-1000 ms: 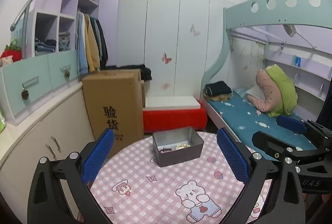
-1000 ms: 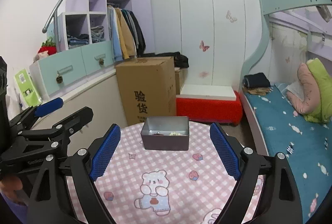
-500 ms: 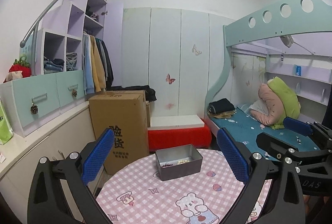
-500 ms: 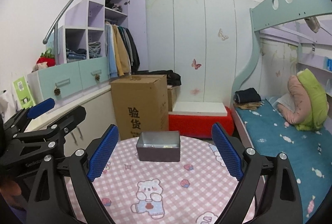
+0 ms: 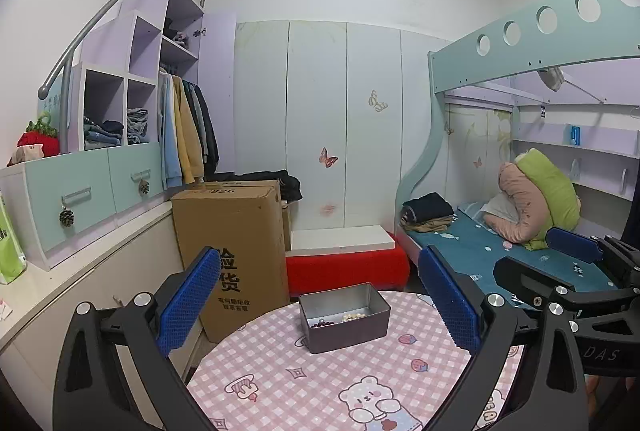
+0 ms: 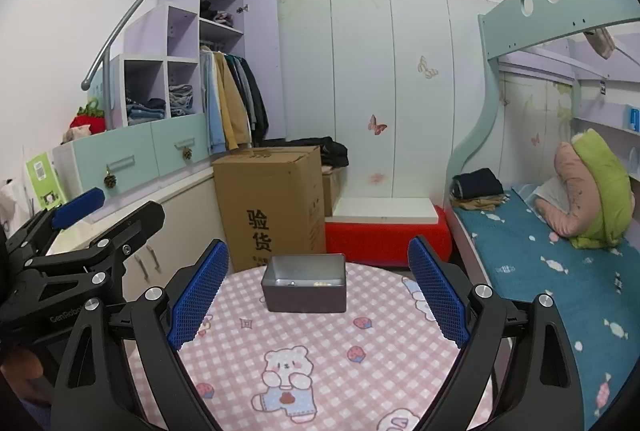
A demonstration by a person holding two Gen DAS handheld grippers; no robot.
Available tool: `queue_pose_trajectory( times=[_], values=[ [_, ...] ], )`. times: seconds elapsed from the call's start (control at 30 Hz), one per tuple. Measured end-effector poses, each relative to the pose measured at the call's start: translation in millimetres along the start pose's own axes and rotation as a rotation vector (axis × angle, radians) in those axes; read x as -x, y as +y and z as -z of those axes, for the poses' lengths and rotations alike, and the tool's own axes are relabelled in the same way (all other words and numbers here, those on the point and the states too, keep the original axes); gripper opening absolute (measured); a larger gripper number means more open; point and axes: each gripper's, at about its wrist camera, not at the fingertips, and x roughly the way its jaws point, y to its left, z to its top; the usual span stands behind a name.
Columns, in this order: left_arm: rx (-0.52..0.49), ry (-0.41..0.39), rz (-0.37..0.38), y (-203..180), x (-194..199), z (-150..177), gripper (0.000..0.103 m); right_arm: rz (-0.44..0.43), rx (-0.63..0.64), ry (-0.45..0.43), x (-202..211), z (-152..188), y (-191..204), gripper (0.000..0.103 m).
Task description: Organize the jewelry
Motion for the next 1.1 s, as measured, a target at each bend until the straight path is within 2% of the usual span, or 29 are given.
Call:
queue_pose_trajectory(
  times=[1.1],
  values=[
    [-0.004, 0.003, 0.007, -5.9, -6.8, -2.3, 0.096, 0.008, -0.004, 0.009, -3.3, 0.0, -3.2, 0.088]
  ],
)
